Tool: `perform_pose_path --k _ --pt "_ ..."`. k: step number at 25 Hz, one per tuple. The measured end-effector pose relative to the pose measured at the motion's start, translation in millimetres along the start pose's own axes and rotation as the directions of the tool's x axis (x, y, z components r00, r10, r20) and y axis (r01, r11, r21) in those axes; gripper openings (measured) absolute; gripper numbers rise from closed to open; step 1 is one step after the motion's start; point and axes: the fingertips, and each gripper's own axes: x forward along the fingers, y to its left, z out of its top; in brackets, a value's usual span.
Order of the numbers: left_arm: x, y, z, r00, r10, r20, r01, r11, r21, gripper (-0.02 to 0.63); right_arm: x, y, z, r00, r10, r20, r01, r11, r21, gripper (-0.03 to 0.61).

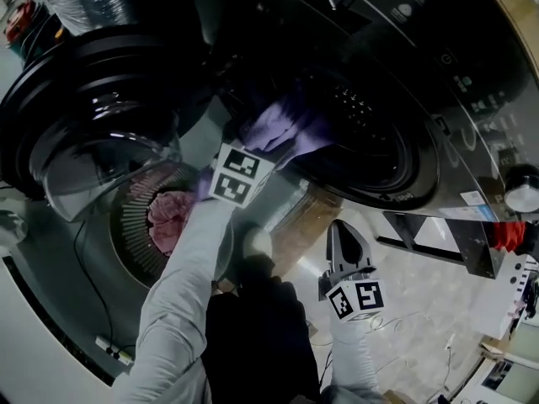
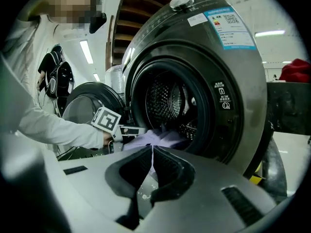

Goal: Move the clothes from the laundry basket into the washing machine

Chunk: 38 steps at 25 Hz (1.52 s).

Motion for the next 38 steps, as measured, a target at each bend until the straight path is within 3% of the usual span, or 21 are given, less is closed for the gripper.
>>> perform_pose_path --k 3,7,11,14,17,19,25,29,31,32,33,34,35,36,37,38 --pt "-16.7 5.9 -47.0 0.995 0.032 -0.090 -0.033 0.999 -0.009 0.425 0.1 10.3 -0.8 1.000 0.022 -0.016 -0.021 1.000 0.003 0.023" --pt "-1.7 -8.5 -78.5 0.980 0.019 -0.198 -0.007 0.998 0.063 0.433 6.1 18.0 -2.0 0.999 0.042 -0.022 -0.042 0.999 -0.004 0.023" --pt "34.2 -14.1 -107.0 0.939 0.038 -0.343 -0.007 0.996 0.090 0.433 11.0 9.8 -6.3 0.999 0.032 -0.021 -0.032 0.999 0.006 0.023" --pt "54.7 -16.6 -121.3 0.922 0.063 -0.381 -0.033 0.996 0.085 0.433 12.6 -0.3 -10.5 1.000 0.019 -0.025 -0.019 1.000 0.011 0.023" --pt "62.6 -19.8 -136.9 0.914 0.118 -0.389 -0.073 0.989 0.127 0.416 12.1 -9.7 -13.4 1.000 0.005 -0.031 -0.005 1.000 0.014 0.023" --pt "61.1 -23.0 -133.4 0.923 0.138 -0.359 -0.094 0.986 0.138 0.037 10.5 -16.6 -14.1 0.999 -0.006 -0.034 0.007 1.000 0.019 0.023" --pt "53.4 -40.9 -83.0 0.978 0.051 -0.200 -0.053 0.999 -0.006 0.031 3.5 -23.4 -13.0 0.998 -0.018 -0.054 0.020 0.999 0.032 0.023" --pt "61.9 -54.5 -10.6 1.000 0.017 -0.013 -0.017 0.999 -0.048 0.031 -3.7 -28.1 -7.5 0.998 -0.029 -0.055 0.031 0.999 0.038 0.023" --pt "76.3 -61.5 46.9 0.990 -0.013 0.138 0.022 0.998 -0.062 0.031 -7.4 -35.3 -4.9 0.998 -0.042 -0.048 0.044 0.998 0.046 0.023" --pt "86.1 -63.8 73.9 0.974 -0.032 0.223 0.055 0.994 -0.096 0.031 -9.8 -39.5 -4.4 0.998 -0.051 -0.045 0.053 0.997 0.053 0.023" --pt "98.1 -64.8 93.9 0.956 -0.053 0.288 0.101 0.983 -0.155 0.031 -12.0 -43.5 -4.9 0.997 -0.060 -0.042 0.063 0.996 0.059 0.023" --pt "111.9 -65.1 102.5 0.949 -0.081 0.306 0.156 0.960 -0.230 0.031 -13.5 -47.2 -6.6 0.997 -0.069 -0.042 0.072 0.995 0.063 0.023" --pt "125.4 -65.9 99.1 0.955 -0.124 0.270 0.208 0.928 -0.310 0.087 -15.1 -50.1 -9.1 0.996 -0.075 -0.044 0.078 0.995 0.066 0.023" --pt "134.4 -67.3 86.5 0.964 -0.172 0.204 0.238 0.897 -0.372 0.405 -17.6 -52.2 -11.8 0.996 -0.077 -0.049 0.081 0.994 0.070 0.023" --pt "135.8 -68.6 69.5 0.970 -0.202 0.136 0.240 0.888 -0.392 0.443 -21.2 -53.2 -14.3 0.996 -0.076 -0.057 0.080 0.994 0.075 0.023" --pt "130.3 -69.1 53.4 0.975 -0.206 0.085 0.222 0.903 -0.369 0.443 -24.8 -53.2 -16.9 0.995 -0.072 -0.065 0.077 0.994 0.080 0.023"
